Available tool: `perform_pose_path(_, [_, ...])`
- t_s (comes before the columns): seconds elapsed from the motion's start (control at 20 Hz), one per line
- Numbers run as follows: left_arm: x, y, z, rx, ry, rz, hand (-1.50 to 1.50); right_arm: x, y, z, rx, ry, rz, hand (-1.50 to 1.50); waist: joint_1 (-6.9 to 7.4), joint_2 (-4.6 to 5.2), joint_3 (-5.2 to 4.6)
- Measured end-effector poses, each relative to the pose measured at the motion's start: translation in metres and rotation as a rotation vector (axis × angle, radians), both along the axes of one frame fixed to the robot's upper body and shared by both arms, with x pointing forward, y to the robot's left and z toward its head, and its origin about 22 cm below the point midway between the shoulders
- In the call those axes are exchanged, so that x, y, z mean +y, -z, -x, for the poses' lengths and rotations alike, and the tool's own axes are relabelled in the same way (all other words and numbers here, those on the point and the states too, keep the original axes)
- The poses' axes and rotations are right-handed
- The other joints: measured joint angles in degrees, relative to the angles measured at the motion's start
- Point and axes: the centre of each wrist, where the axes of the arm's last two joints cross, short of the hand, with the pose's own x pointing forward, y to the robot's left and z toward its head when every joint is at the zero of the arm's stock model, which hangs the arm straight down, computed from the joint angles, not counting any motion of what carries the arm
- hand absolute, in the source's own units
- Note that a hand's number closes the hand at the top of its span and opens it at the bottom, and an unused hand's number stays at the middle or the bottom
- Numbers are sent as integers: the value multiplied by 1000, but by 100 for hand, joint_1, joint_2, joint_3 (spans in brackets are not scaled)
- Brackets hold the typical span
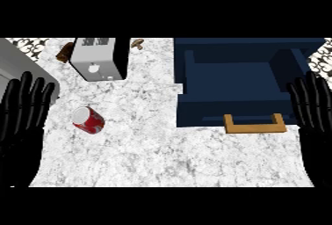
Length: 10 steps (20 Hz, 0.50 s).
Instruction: Pick up the can, place it into the drawer and close the drawer
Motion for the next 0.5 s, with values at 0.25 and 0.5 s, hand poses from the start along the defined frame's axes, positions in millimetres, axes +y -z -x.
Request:
perform_pose_path(0.25, [9,2,-16,-25,96,-9,-150,2,-8,0,-37,16,3,-150,68,-32,-3])
perform_pose_path(0.5, [16,16,-25,198,79,-61,-150,-8,9,-2,129,85,-12,-150,70,-25,1])
